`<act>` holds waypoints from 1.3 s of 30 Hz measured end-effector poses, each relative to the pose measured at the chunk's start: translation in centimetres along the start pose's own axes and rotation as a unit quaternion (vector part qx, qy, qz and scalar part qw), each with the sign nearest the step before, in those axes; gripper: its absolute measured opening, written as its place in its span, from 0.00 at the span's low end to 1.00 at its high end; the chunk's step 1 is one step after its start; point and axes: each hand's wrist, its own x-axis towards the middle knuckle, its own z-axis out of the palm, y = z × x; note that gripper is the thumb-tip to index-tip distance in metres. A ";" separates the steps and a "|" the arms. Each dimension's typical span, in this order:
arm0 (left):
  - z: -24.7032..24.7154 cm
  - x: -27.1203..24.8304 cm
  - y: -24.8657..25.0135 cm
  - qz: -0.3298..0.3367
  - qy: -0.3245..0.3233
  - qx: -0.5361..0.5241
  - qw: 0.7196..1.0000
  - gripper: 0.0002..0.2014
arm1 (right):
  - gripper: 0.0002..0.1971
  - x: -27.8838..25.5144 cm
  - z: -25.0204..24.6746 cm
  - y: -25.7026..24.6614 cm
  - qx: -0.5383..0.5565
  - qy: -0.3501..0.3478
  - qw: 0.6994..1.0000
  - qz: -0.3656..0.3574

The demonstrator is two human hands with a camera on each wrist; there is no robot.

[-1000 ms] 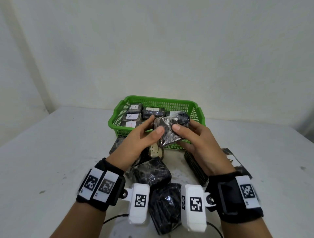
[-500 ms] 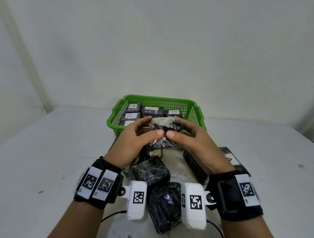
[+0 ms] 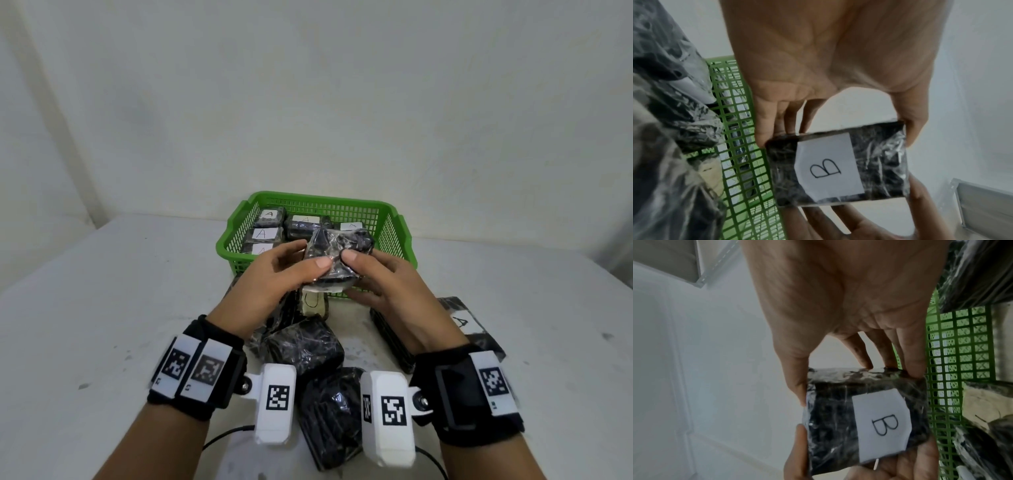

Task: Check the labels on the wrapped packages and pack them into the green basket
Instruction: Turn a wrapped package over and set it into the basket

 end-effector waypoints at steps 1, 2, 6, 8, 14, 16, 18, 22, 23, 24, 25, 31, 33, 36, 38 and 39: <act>0.0 0.0 0.3 -0.007 0.011 0.006 1.000 0.41 | 0.40 0.0 0.0 0.1 0.002 -0.001 1.000 0.011; 0.1 -0.1 0.6 -0.012 0.014 0.014 1.000 0.37 | 0.44 0.0 0.0 0.0 0.000 -0.006 1.000 0.016; 0.4 -0.5 1.9 -0.046 -0.008 0.009 0.999 0.29 | 0.33 -0.4 -0.1 -0.3 -0.036 -0.022 0.998 -0.039; 0.5 -0.5 2.1 -0.063 -0.022 0.020 0.998 0.32 | 0.34 -0.5 -0.1 -0.4 -0.077 -0.002 0.994 -0.080; 1.1 0.2 2.4 -0.065 -0.002 -0.016 0.998 0.39 | 0.28 -0.2 -0.6 -0.5 -0.014 0.094 0.992 -0.087; 1.2 0.4 2.2 -0.044 0.017 -0.035 0.998 0.33 | 0.29 0.0 -1.1 -0.7 0.055 0.105 0.992 -0.051; 1.1 0.8 1.8 -0.045 0.047 -0.059 0.996 0.35 | 0.31 -0.1 -1.7 -1.1 0.091 0.094 0.991 -0.018; 1.3 2.1 1.8 -0.064 0.036 -0.069 0.995 0.45 | 0.36 -1.2 -4.1 -1.9 0.034 0.071 0.997 0.016; 1.5 2.5 2.0 -0.072 0.029 -0.064 0.995 0.48 | 0.36 -1.5 -4.9 -2.1 0.014 0.067 0.997 0.019; 1.9 2.9 2.3 -0.075 0.018 -0.055 0.996 0.48 | 0.35 -1.9 -5.7 -2.4 -0.003 0.063 0.998 0.020; 2.4 3.4 2.8 -0.075 0.003 -0.042 0.996 0.46 | 0.32 -2.2 -6.6 -2.8 -0.020 0.059 0.998 0.022; 7.9 7.3 5.1 -0.050 -0.059 0.043 0.996 0.37 | 0.16 -2.9 -10.9 -5.0 -0.132 0.047 0.989 0.046; 10.0 8.7 5.7 -0.043 -0.071 0.064 0.995 0.38 | 0.16 -2.9 -12.6 -5.7 -0.160 0.060 0.984 0.049; 13.2 10.7 6.1 -0.043 -0.088 0.059 0.993 0.34 | 0.12 -2.9 -15.3 -6.5 -0.176 0.075 0.980 0.059; 15.6 12.4 5.8 -0.058 -0.084 0.019 0.995 0.36 | 0.09 -2.6 -17.3 -6.6 -0.160 0.098 0.980 0.061; 16.9 13.2 5.5 -0.070 -0.077 -0.004 0.995 0.36 | 0.09 -2.5 -18.3 -6.5 -0.151 0.118 0.980 0.061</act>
